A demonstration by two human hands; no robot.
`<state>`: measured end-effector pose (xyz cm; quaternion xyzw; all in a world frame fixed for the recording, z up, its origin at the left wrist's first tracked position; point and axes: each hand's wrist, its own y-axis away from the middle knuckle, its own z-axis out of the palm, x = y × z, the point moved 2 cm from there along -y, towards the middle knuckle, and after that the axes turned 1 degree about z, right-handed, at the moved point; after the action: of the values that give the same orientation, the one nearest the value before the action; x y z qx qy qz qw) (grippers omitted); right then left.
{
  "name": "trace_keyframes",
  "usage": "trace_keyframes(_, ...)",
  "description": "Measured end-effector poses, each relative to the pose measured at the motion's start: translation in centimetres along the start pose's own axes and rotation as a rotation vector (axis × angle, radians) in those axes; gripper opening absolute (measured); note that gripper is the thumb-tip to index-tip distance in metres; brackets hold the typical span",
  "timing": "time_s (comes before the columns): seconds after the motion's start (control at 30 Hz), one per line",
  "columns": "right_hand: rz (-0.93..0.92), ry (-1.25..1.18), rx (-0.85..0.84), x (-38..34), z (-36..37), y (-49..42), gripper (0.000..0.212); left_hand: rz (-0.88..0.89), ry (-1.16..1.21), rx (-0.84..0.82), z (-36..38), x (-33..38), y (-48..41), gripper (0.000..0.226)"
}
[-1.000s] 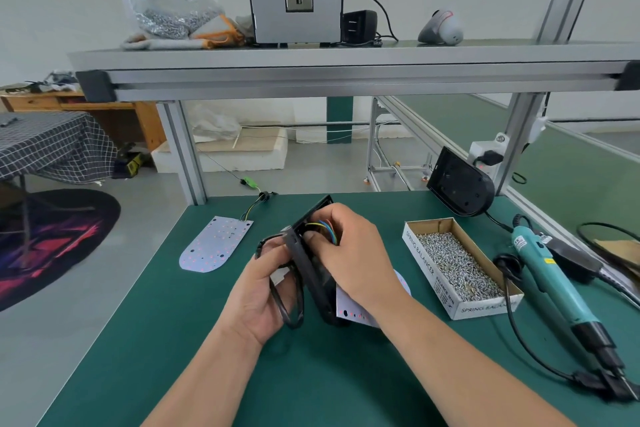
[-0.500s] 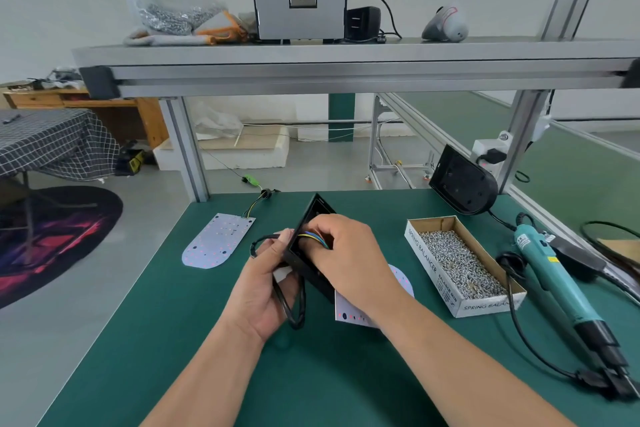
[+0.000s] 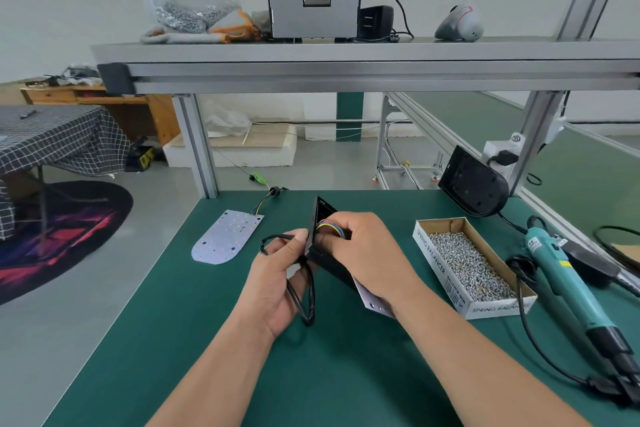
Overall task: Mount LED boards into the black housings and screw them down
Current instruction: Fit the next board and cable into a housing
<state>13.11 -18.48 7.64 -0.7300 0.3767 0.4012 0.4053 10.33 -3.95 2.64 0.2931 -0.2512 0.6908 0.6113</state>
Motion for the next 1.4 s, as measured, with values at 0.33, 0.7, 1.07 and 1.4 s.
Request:
trace_keyframes(0.33, -0.033, 0.094, 0.104, 0.2, -0.8, -0.3, 0.008, 0.008, 0.002, -0.069, 0.0, 0.0, -0.3, 0.028)
trace_keyframes(0.7, 0.015, 0.085, -0.157, 0.2, -0.7, -0.1, 0.028, -0.011, 0.003, -0.029, -0.1, 0.1, -0.1, 0.031)
trace_keyframes(1.07, 0.018, -0.114, -0.244, 0.3, -2.2, -0.2, 0.022, -0.027, -0.018, 0.051, -0.5, 0.4, -0.3, 0.028)
trace_keyframes(1.4, 0.002, 0.384, 0.166, 3.9, -3.4, -1.2, 0.04, -0.022, 0.015, 0.169, -0.1, 0.1, -0.2, 0.019)
